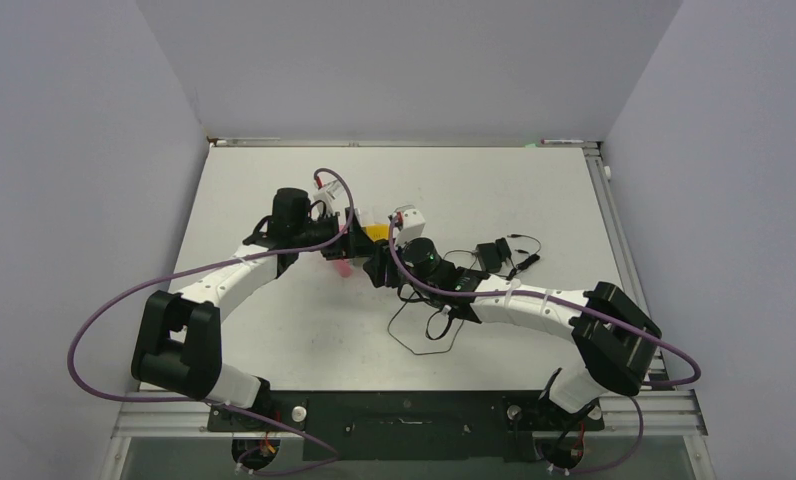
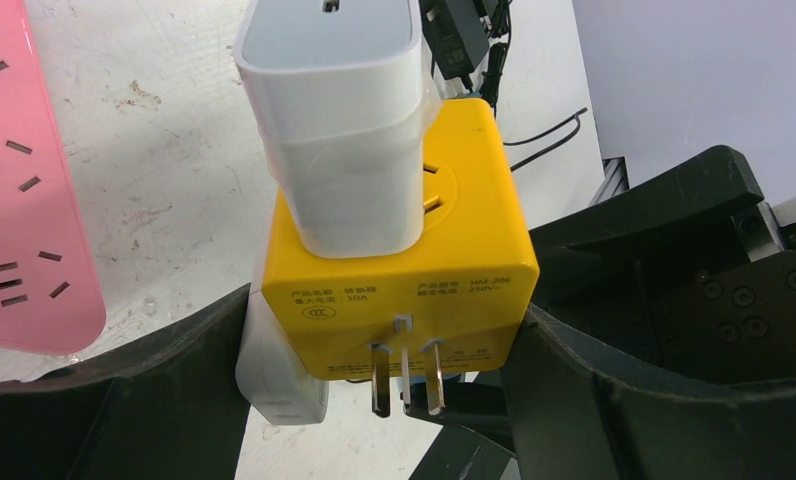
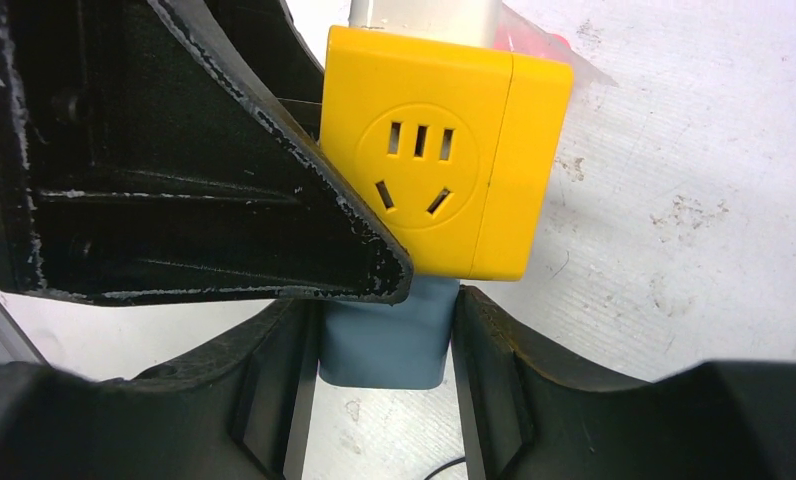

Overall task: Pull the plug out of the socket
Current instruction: Remove the plug from the socket.

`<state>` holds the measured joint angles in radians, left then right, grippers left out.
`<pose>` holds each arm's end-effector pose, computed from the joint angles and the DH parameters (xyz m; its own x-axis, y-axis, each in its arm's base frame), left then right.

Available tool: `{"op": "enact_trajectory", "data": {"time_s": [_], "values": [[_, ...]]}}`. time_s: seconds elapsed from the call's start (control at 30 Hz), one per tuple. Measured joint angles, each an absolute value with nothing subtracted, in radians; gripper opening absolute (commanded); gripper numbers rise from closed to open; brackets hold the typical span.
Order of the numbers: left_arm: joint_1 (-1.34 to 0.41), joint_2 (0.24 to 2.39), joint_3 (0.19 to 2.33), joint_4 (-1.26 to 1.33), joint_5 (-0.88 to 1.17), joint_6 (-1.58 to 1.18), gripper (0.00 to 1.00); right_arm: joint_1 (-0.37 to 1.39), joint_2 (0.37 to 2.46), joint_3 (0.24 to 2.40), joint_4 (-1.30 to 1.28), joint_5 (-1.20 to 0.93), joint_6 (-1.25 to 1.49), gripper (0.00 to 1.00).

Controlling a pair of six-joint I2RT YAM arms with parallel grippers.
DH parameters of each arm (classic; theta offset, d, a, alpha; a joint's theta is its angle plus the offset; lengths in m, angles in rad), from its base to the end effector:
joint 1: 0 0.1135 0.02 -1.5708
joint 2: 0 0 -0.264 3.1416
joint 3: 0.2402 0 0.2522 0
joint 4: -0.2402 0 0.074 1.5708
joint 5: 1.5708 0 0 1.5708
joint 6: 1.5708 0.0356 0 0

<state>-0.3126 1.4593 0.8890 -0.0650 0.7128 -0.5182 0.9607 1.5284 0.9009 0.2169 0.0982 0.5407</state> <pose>0.2882 -0.1176 0.2342 -0.8538 -0.1178 -0.5070 0.3575 0.5751 -0.7358 0.1992 0.2788 0.2383 -0.5894 0.0510 -0.8062 -0.5374 0.7204 0.4384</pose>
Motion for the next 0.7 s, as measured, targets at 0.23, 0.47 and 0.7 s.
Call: {"op": "enact_trajectory", "data": {"time_s": [0.23, 0.47, 0.7], "values": [[-0.313, 1.46, 0.889, -0.07, 0.715, -0.518, 0.0, 0.962, 1.528, 0.901, 0.216, 0.101, 0.52, 0.05], [-0.313, 1.46, 0.889, -0.047, 0.711, -0.534, 0.0, 0.976, 1.529, 0.901, 0.216, 0.159, 0.598, 0.05], [-0.312, 1.461, 0.887, -0.041, 0.701, -0.545, 0.0, 1.014, 1.565, 0.953, 0.163, 0.268, 0.681, 0.05]]}}
